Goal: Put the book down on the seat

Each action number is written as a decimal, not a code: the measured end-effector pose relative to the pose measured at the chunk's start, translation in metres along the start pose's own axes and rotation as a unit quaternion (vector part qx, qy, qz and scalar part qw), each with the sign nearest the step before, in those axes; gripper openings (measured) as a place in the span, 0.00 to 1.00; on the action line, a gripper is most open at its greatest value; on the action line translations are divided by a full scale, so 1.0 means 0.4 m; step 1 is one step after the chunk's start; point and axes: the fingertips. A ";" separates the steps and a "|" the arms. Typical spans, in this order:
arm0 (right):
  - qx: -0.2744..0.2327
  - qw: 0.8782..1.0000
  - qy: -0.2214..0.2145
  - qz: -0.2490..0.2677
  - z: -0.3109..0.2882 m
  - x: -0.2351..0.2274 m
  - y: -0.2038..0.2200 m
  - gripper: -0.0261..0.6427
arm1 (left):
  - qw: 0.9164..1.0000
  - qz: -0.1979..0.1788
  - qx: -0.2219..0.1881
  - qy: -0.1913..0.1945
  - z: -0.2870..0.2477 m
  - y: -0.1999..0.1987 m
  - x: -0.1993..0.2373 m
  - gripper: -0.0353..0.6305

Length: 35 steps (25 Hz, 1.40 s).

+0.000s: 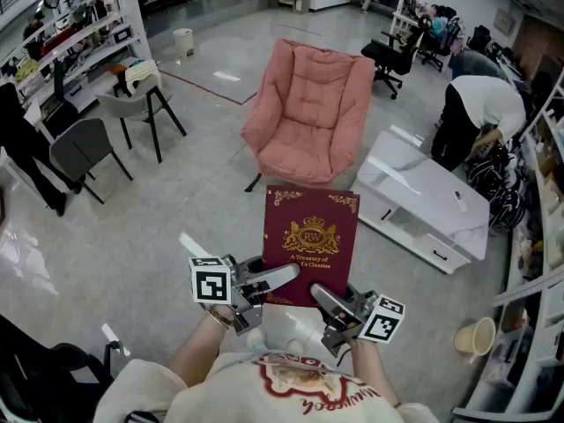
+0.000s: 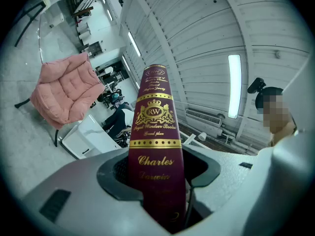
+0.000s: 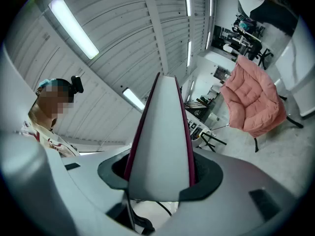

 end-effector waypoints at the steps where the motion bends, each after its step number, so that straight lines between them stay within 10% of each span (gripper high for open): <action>1: 0.001 1.000 0.000 0.001 -0.001 0.004 -0.002 0.37 | 1.000 0.000 0.000 0.000 0.000 -0.001 -0.005 0.41; 35: -0.023 0.999 -0.014 0.021 -0.007 -0.017 0.001 0.37 | 1.000 -0.022 0.008 0.009 -0.001 -0.008 0.015 0.41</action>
Point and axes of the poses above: the fingertips, and each gripper's own axes: z backward along the fingers, x to its left, y out of its underside, and after that the axes turned 8 degrees about -y, right-handed
